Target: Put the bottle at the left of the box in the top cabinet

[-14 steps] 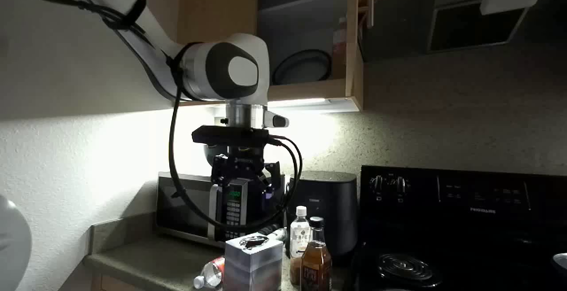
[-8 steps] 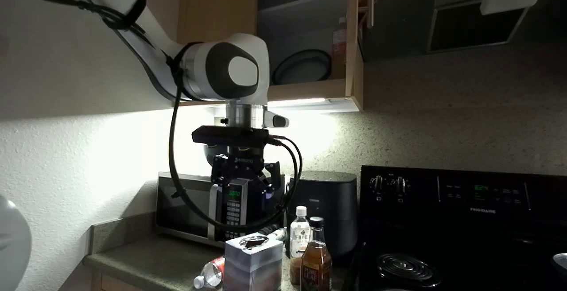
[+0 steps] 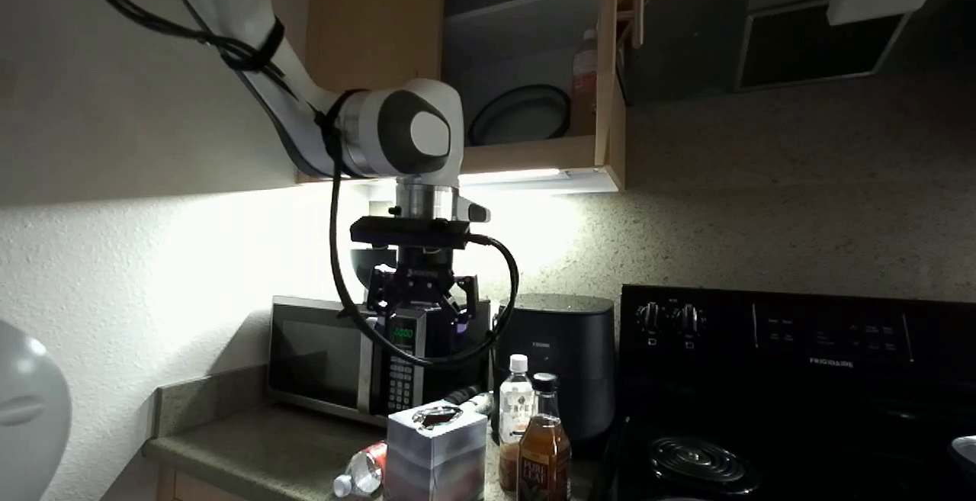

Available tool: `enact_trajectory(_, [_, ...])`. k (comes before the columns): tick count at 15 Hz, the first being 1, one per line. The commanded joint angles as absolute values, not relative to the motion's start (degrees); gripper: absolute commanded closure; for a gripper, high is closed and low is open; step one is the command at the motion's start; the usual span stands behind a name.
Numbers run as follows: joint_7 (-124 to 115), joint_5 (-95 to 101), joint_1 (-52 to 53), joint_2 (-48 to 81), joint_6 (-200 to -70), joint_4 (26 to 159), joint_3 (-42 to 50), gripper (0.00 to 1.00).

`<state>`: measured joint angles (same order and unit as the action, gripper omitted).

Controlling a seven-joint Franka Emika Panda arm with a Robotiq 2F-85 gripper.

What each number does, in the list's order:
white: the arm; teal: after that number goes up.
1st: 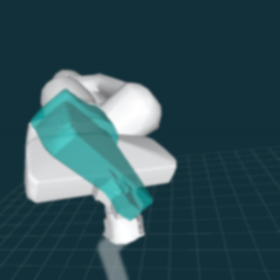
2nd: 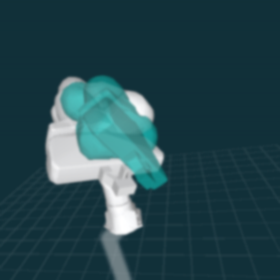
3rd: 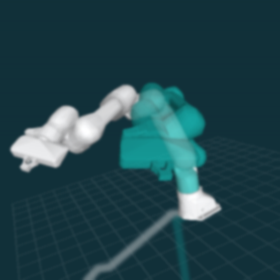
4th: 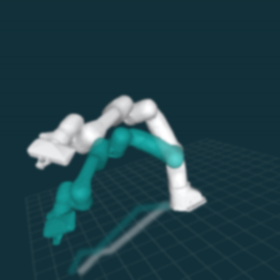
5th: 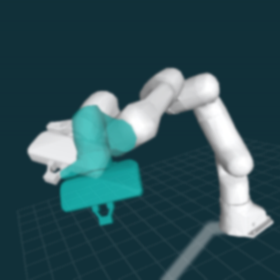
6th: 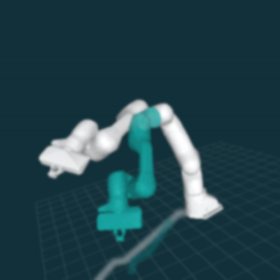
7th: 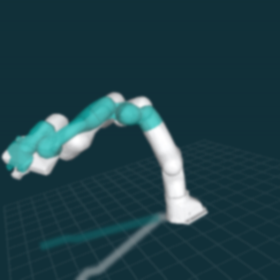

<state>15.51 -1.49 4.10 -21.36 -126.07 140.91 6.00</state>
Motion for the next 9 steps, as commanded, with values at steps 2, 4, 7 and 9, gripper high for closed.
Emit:
enact_trajectory(2, [18.84,-0.59,6.49,-8.39,-121.47,126.83,1.66,0.0])
enact_trajectory(4, [19.33,-0.1,7.03,-5.23,-119.8,122.54,-0.43,0.0])
enact_trajectory(7, [17.86,-1.34,6.46,-5.5,-120.76,123.15,-1.95,0.0])
enact_trajectory(9, [18.08,-0.84,6.53,-4.09,-119.9,121.23,-2.52,0.0])
